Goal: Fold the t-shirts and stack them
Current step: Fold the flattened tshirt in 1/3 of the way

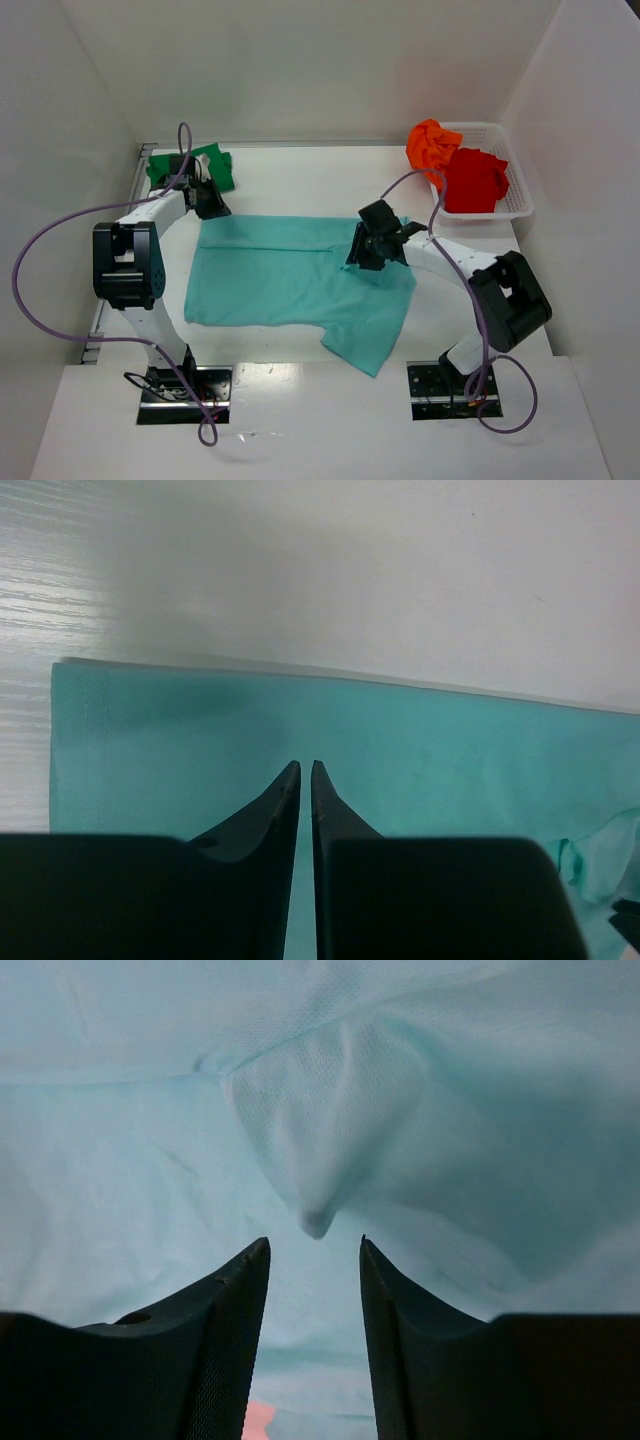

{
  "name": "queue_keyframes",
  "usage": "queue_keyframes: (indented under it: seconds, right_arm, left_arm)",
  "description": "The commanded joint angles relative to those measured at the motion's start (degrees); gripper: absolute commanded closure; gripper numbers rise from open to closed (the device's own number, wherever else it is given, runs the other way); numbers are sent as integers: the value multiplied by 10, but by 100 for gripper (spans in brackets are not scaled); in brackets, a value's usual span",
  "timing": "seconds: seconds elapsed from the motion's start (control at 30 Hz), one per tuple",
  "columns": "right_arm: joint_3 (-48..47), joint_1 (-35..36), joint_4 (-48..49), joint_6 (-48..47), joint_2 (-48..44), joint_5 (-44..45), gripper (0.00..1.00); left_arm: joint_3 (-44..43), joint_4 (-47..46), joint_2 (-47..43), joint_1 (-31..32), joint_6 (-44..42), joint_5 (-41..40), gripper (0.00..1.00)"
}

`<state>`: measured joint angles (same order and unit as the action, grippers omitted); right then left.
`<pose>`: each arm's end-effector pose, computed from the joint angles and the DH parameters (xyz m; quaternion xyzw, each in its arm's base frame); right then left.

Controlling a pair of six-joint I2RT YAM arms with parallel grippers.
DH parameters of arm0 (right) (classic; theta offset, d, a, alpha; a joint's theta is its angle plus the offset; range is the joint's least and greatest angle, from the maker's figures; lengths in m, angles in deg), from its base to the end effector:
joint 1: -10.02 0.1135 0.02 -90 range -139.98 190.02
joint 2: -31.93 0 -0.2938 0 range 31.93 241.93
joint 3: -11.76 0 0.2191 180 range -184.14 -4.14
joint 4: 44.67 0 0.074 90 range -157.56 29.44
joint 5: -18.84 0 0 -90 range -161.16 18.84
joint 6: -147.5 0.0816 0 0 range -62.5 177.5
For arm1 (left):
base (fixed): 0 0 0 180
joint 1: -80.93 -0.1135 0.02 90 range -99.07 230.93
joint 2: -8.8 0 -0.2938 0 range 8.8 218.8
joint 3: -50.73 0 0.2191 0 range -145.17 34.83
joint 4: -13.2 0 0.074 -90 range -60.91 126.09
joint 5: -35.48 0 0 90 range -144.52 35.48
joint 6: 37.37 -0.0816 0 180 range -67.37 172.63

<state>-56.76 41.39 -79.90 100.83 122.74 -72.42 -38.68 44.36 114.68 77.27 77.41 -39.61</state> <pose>0.2641 0.1631 0.1929 0.0970 0.9551 0.1780 0.2159 0.4140 0.0054 0.2210 -0.1817 0.9077 -0.1846 0.3301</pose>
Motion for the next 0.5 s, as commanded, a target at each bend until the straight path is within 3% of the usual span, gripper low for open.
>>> queue_keyframes:
  seconds: [0.0, 0.1, 0.13, 0.2, 0.3, 0.37, 0.47]
  right_arm:
    - [-57, 5, -52, -24, -61, 56, 52]
    - [-68, -15, -52, -39, -82, 71, 59]
    - [-68, -32, -46, -44, -89, 78, 70]
    - [-68, -50, -39, -50, -83, 84, 82]
    - [-68, -69, -33, -50, -52, 114, 97]
    - [-68, -87, -25, -55, -35, 127, 98]
    - [-62, -100, -19, -55, -4, 143, 100]
  left_arm:
    - [-21, 3, -3, -1, -19, 8, 82]
    - [-21, -2, -3, -1, -19, 8, 80]
    - [-21, -2, -3, -1, -19, 8, 79]
    - [-21, -2, -3, 4, -19, 8, 79]
    - [-21, -2, -3, 10, -19, 8, 89]
    - [-21, -2, -3, 10, -19, 8, 98]
    - [-15, -2, 3, 16, -19, 8, 100]
